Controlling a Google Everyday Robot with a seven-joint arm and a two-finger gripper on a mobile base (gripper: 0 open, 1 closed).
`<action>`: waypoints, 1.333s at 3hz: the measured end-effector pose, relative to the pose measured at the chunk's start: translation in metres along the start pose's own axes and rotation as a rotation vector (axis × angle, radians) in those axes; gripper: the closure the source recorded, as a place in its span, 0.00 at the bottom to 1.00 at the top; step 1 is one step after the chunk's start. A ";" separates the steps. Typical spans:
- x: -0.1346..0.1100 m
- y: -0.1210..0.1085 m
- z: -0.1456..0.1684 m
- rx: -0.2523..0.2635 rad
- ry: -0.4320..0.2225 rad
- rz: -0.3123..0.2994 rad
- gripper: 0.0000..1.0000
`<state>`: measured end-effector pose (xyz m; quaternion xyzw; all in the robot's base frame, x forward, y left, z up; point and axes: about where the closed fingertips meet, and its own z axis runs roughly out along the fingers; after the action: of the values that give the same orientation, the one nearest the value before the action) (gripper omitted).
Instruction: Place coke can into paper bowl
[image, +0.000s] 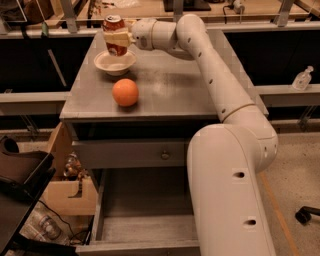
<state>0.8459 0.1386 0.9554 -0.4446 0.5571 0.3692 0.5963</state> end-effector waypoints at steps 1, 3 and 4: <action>0.014 0.007 0.000 -0.017 0.041 -0.047 1.00; 0.044 0.028 0.012 -0.063 0.088 -0.026 0.99; 0.044 0.029 0.015 -0.067 0.088 -0.027 0.76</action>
Offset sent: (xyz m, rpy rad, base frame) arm -0.0246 0.0112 -0.0493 -0.1669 -0.0311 0.0632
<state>0.8283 0.1602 0.9084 -0.4876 0.5640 0.3597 0.5611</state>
